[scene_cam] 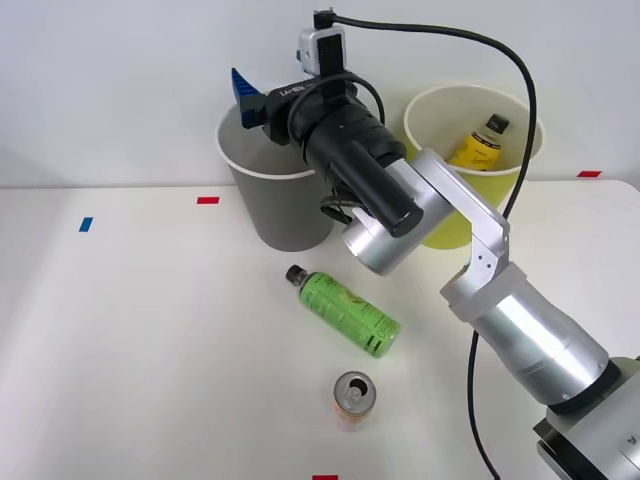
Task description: Put cans in the gray bin, plastic bottles in the light green bin
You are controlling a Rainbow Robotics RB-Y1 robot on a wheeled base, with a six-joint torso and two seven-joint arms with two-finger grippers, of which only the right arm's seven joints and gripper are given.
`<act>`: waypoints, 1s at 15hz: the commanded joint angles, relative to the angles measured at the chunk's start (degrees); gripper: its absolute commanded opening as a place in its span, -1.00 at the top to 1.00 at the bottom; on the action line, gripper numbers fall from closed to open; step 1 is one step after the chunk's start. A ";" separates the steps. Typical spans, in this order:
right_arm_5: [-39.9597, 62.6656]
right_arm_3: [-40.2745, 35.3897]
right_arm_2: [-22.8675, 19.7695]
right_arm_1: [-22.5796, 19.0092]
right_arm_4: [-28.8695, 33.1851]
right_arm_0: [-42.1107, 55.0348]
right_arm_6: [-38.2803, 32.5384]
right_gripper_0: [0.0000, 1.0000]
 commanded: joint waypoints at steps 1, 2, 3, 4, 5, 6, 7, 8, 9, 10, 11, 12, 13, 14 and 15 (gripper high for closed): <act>-1.39 -0.10 0.00 -1.15 2.70 0.43 0.00 -0.73; -2.97 -0.98 -0.09 -2.12 3.32 1.40 0.00 -0.73; -3.94 -2.91 -0.18 -3.43 4.73 3.07 0.18 -0.73; -3.94 -5.29 -0.18 -4.75 5.16 4.65 0.35 -0.72; -4.20 -8.36 -0.18 -6.25 5.16 7.20 0.44 -0.73; -4.82 -10.21 -0.27 -7.21 5.43 9.14 0.44 -0.73; -5.26 -11.35 -0.62 -7.74 6.04 10.37 0.44 -0.72; -5.26 -12.93 -1.41 -8.00 7.10 12.21 0.35 -0.73; -5.61 -15.04 -2.55 -8.00 7.71 15.02 0.09 -0.73; -6.40 -17.06 -3.78 -8.27 7.80 18.10 0.09 -0.73; -7.28 -18.91 -5.01 -8.71 7.80 20.91 0.00 -0.73; -8.25 -21.02 -6.24 -8.97 7.80 24.08 0.00 -0.73; -9.04 -23.92 -7.74 -8.97 7.80 27.86 -0.09 -0.73; -9.83 -26.73 -9.32 -8.71 7.80 32.08 0.18 -0.72; -10.18 -28.93 -10.46 -8.71 7.80 35.33 0.09 -0.73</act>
